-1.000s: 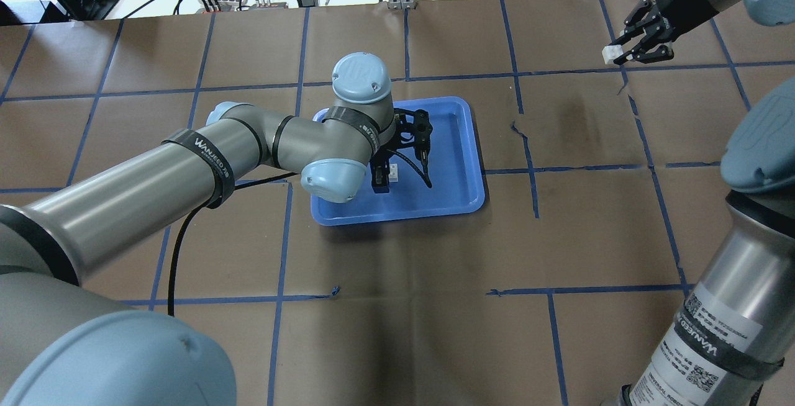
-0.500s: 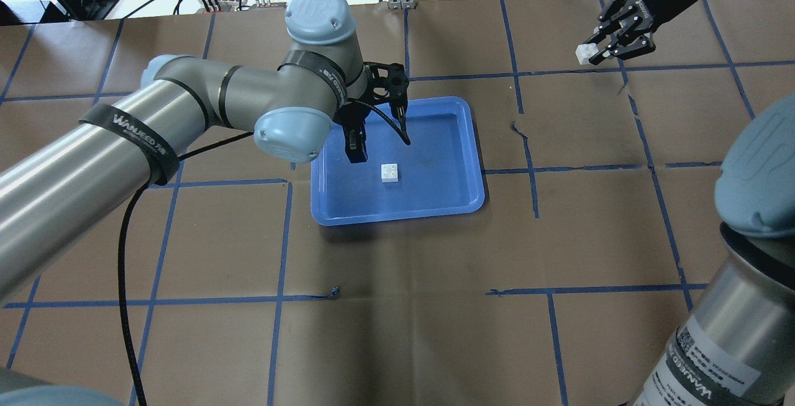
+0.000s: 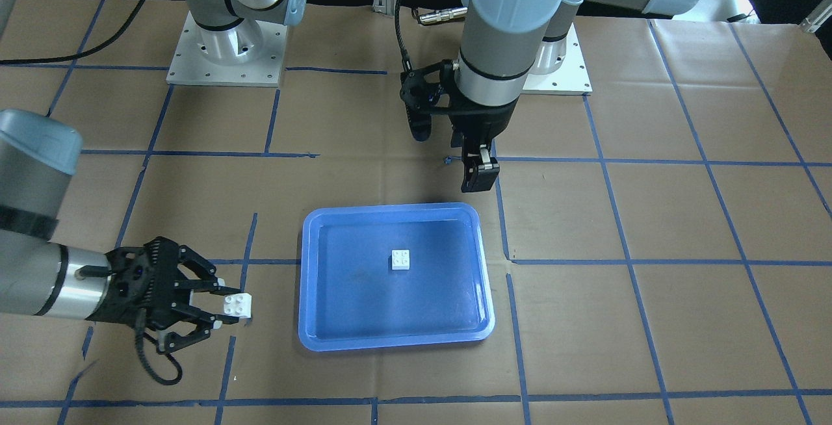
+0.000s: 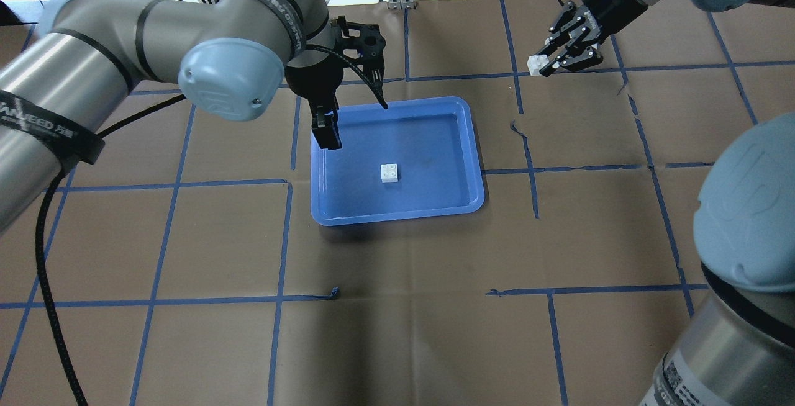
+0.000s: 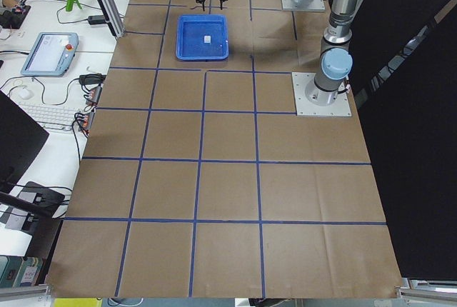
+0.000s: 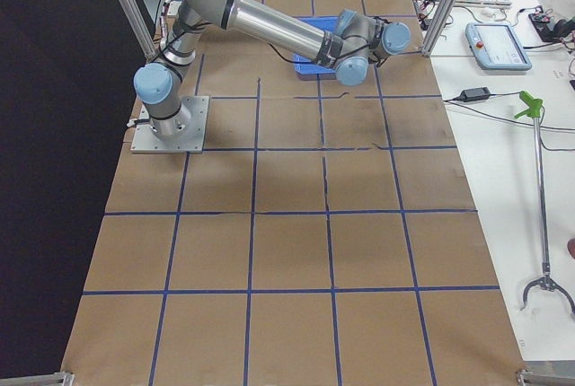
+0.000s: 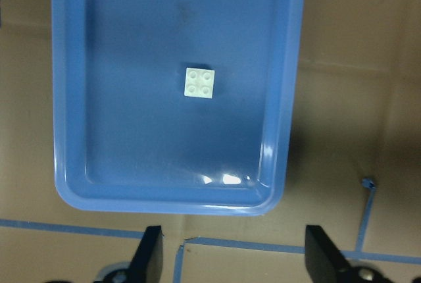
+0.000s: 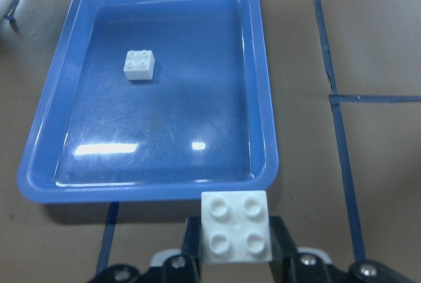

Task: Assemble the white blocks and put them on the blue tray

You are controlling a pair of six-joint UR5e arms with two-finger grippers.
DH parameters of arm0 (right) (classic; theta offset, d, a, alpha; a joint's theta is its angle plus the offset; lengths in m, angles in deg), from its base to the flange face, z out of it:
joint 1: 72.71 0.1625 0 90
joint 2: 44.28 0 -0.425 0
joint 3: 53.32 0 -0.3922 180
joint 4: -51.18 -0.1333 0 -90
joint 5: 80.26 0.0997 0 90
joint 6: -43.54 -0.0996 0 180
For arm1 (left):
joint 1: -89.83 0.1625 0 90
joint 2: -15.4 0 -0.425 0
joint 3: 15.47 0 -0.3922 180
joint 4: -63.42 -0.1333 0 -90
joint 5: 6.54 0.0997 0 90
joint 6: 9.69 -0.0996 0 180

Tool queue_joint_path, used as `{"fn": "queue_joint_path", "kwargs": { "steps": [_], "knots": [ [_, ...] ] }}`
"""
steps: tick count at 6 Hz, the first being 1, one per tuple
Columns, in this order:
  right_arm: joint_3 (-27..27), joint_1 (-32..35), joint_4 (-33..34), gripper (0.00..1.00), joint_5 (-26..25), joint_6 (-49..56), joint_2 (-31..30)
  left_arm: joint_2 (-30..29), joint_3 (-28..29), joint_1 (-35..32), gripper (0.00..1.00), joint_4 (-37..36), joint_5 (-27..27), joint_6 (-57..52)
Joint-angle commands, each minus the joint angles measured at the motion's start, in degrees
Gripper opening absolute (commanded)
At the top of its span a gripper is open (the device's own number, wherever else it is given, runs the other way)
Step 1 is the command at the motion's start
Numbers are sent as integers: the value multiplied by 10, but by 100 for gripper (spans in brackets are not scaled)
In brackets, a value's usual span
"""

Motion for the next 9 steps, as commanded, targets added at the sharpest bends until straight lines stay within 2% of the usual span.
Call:
{"fn": "queue_joint_path", "kwargs": {
  "steps": [1, 2, 3, 4, 5, 6, 8, 9],
  "knots": [
    [75, 76, 159, 26, 4, -115, -3, 29, 3, 6, 99, 6, 22, 144],
    [131, 108, 264, 26, 2, -176, -4, 31, -8, 25, 99, 6, 58, 252],
    [182, 124, 362, 26, -2, -229, -5, 37, -11, 31, 99, 6, 59, 363],
    [259, 127, 465, 26, -3, -281, -23, 38, -12, 32, 99, 5, 58, 552],
    [303, 128, 494, 26, -3, -280, -40, 38, -11, 37, 99, -23, 56, 707],
    [326, 129, 535, 26, -1, -280, -34, 38, -12, 38, 99, -47, 54, 781],
    [327, 132, 548, 26, 1, -282, -20, 39, -8, 48, 99, -45, 51, 771],
    [325, 141, 550, 26, 1, -282, -15, 40, -6, 65, 99, -44, 39, 709]
  ]
}}
